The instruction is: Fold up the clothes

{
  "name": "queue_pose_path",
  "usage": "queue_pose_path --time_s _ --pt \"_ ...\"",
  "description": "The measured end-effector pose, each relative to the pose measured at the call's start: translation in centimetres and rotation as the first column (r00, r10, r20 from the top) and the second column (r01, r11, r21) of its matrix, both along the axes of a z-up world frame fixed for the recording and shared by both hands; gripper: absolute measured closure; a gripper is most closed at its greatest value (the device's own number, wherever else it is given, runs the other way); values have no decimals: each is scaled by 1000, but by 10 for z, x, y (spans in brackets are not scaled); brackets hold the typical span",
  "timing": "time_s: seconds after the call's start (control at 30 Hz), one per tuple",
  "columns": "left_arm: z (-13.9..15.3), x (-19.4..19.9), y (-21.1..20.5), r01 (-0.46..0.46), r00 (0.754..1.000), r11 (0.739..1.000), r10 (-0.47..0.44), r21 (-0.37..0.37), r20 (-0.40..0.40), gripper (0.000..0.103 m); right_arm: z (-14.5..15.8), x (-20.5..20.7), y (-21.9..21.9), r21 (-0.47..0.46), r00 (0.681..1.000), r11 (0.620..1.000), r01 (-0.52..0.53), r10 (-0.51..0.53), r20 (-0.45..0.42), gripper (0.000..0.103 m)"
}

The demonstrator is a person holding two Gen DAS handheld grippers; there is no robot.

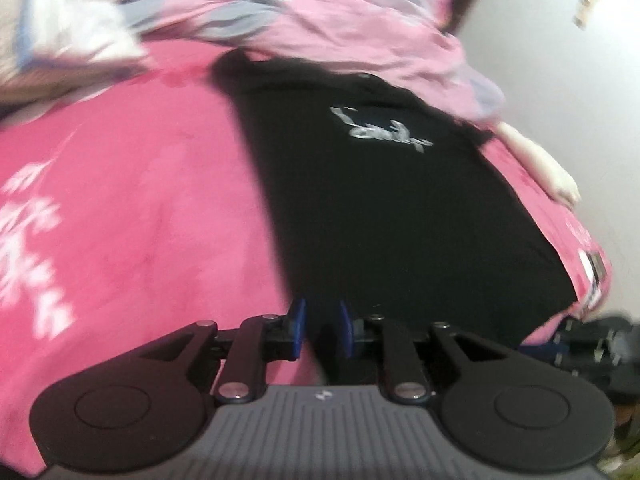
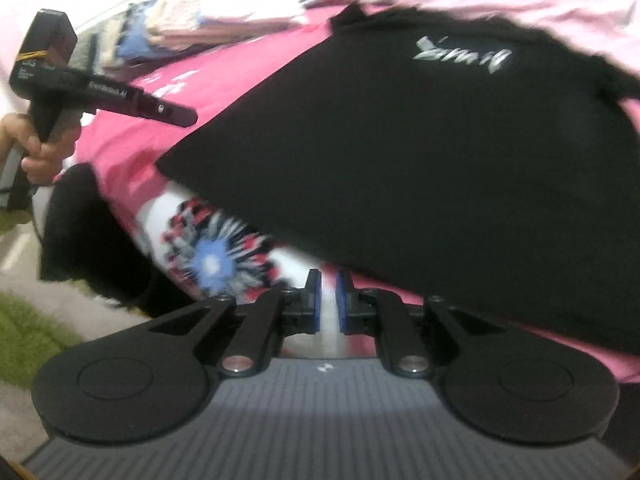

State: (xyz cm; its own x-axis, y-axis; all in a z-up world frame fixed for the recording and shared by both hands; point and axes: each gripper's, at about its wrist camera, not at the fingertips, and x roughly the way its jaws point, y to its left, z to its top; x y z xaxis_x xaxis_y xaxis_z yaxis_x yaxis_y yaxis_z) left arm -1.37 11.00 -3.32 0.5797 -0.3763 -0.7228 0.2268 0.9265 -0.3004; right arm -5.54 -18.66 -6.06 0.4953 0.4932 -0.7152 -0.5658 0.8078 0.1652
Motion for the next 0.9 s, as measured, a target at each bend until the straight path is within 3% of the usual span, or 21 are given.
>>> queue_pose_path --time_s 0.1,0.17,0.23,0.33,0.4,0.47,0.63,0.7,0.77,0.83,0.9 --pt "-5 9 -27 80 997 996 -81 33 4 83 12 15 13 43 997 999 -13 10 73 95" --pt "-12 13 -38 120 993 992 -119 46 -16 80 5 26 22 4 995 1000 -15 14 103 95" --pt "-20 11 -42 140 990 989 -138 57 -38 78 -8 31 17 -72 997 997 27 -22 72 95" --pt "-21 6 -38 151 988 988 -149 47 -39 78 -13 16 -27 -15 996 996 83 -84 -42 96" --pt "-17 9 -35 148 988 988 -147 34 -48 77 -9 6 -47 -44 989 991 127 -130 -71 95" --pt "-11 11 -33 148 988 989 -147 28 -45 72 -1 -4 -60 -102 983 980 169 -175 -54 94" --pt "5 17 -53 198 980 979 -199 55 20 66 26 20 -68 16 974 977 211 -212 76 94" --pt "3 23 -70 225 973 972 -228 71 39 64 18 41 -64 1 971 977 213 -212 109 94" --pt "-4 30 -86 243 968 966 -247 88 38 64 5 56 -68 -28 972 974 224 -221 83 94" --pt "-12 36 -94 253 967 965 -255 74 24 64 -9 54 -83 -93 964 960 264 -259 68 95" --pt "-16 40 -96 260 965 964 -261 53 17 61 -11 40 -107 -94 949 945 313 -309 57 95"
